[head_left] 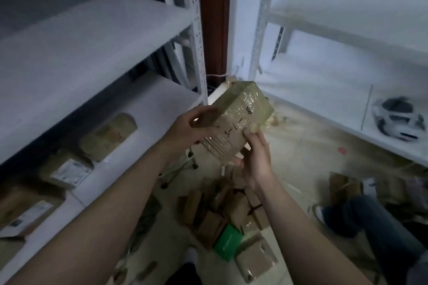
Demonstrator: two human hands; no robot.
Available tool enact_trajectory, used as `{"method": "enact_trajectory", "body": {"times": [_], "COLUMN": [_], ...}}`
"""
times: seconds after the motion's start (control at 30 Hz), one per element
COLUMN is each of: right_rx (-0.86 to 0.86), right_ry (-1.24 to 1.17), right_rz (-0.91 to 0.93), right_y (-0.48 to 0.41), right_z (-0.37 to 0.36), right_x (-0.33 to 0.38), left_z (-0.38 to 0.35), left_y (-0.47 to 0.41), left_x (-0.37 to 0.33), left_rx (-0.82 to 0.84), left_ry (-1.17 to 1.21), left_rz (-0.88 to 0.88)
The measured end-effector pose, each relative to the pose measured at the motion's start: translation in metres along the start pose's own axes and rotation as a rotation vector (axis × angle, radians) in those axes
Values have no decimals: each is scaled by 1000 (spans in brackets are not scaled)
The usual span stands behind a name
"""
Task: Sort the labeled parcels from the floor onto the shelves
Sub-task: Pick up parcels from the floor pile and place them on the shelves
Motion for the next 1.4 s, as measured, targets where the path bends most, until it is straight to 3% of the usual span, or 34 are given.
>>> {"method": "enact_trajectory", "body": {"times": [0.27, 0.33, 0.47, 0.6, 0.87, 1.03, 1.23, 1.4], "right_rx": [440, 525, 679, 776, 710, 652, 645, 626], "right_ry": [-26, 20, -238, -279, -139, -10, 243, 374], "right_rz": [175, 250, 152, 208, 481, 807, 1229, 1327], "right_y": [63, 85, 132, 177, 231, 255, 279, 279], "right_z": [-232, -290, -393, -474, -585, -624, -658, -678], "right_x": [95, 117, 149, 181, 220, 240, 253, 243], "left_z": [153, 187, 243, 296, 372, 412, 448, 475], "left_y": [173, 219, 301, 363, 461, 492, 495, 481], "left_x": [-159, -188, -242, -283, -341, -367, -377, -375], "left_rx": [-538, -632, -779, -915, -1094, -1167, -1143, -1105], "left_ry": [-86, -67, -67, -27, -83, -184, -220, -234], "left_rz": [-272, -321, -499, -625, -799, -751, -657, -617]}}
Point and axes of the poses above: each hand's wrist, its own y-axis away from the middle knuckle, its own z-axis out of the back of the hand, x = y × z, the point moved 7 cm from there along -y, towards the middle knuckle, and after that the axes turned 11 degrees about z, right-handed, at the moved point
